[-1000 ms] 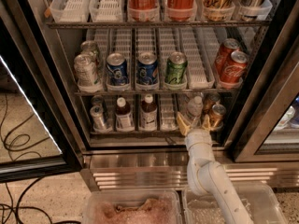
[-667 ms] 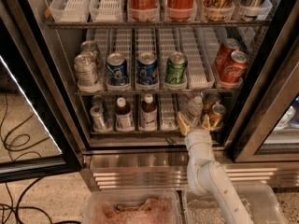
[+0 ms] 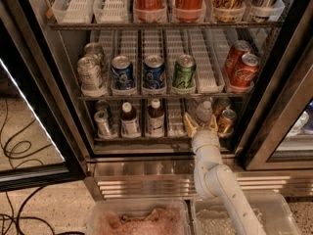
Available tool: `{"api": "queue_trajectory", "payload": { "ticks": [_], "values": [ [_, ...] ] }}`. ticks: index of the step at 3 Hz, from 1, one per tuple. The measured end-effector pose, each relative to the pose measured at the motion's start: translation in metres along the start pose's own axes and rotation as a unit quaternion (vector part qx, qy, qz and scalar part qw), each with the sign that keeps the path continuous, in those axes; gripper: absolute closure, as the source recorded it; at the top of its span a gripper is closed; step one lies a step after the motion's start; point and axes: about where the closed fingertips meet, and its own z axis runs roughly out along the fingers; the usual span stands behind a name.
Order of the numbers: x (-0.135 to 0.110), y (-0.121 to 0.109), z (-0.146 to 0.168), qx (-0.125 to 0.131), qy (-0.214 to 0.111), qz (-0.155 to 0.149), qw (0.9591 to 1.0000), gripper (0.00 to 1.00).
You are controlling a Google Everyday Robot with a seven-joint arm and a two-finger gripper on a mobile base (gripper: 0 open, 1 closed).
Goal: Pick water bottle from bottom shelf of fridge
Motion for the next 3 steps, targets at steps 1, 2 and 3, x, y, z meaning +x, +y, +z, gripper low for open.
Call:
{"api": "queue_trajectory", "payload": {
  "ticks": [1, 2, 3],
  "values": [
    [0.0000, 0.0000, 0.0000, 0.000, 0.000, 0.000, 1.0000, 0.21],
    [0.0000, 0.0000, 0.0000, 0.000, 0.000, 0.000, 1.0000, 0.40],
    [0.0000, 0.0000, 0.0000, 0.000, 0.000, 0.000, 1.0000, 0.63]
  ]
}}
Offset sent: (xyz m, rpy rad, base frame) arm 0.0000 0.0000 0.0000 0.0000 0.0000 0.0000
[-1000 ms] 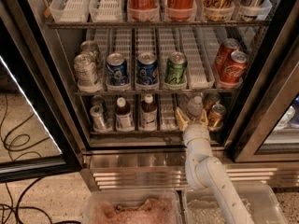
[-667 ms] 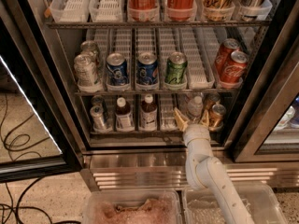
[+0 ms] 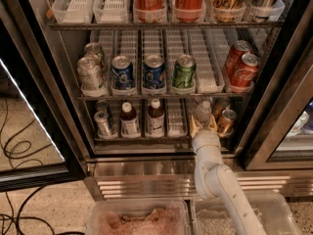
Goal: Pick water bottle from bottom shelf of fridge
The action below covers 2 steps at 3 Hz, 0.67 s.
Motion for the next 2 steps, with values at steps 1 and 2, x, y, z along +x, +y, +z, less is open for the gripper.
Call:
{"api": "queue_trajectory", "payload": {
  "ticks": [1, 2],
  "values": [
    [0.0000, 0.0000, 0.0000, 0.000, 0.000, 0.000, 1.0000, 0.87],
    [0.0000, 0.0000, 0.0000, 0.000, 0.000, 0.000, 1.0000, 1.00]
  ]
}}
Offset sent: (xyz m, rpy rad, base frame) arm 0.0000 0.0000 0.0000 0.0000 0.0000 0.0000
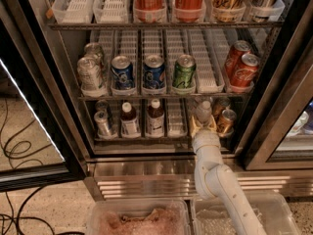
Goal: Pick water bottle from bottom shelf of fridge
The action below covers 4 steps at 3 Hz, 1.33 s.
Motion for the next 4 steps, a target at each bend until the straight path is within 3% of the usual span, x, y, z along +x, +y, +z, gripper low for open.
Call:
{"api": "queue_trajectory", "payload": {
  "ticks": [1, 3, 4],
  "values": [
    [0.000, 0.000, 0.000, 0.000, 0.000, 0.000, 1.0000, 1.00],
    [-0.029, 0.003, -0.002, -0.002, -0.034, -0.003, 0.9994, 1.00],
    [-0.029, 0.004, -0.003, -0.004, -0.039, -0.004, 0.9992, 1.00]
  ]
}}
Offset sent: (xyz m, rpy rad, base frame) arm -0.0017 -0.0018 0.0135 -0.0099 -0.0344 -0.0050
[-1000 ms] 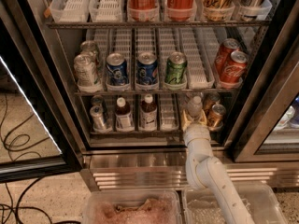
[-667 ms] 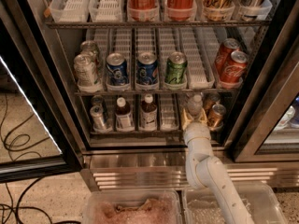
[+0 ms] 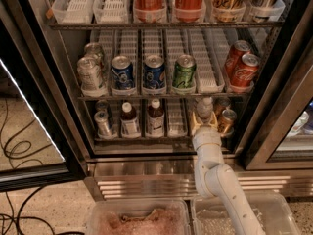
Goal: Pick water bottle from bottom shelf of fridge
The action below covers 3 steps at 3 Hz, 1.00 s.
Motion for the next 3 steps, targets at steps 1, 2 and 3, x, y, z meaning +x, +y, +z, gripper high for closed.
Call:
{"api": "queue_trajectory", "payload": {
  "ticks": [1, 2, 3],
  "values": [
    [0.000, 0.008, 0.000, -0.008, -0.011, 0.012, 0.9998, 1.00],
    [0.000, 0.018, 0.001, -0.016, -0.019, 0.024, 0.9994, 1.00],
    [-0.004, 0.035, 0.002, -0.011, -0.036, 0.059, 0.9976, 1.00]
  ]
}}
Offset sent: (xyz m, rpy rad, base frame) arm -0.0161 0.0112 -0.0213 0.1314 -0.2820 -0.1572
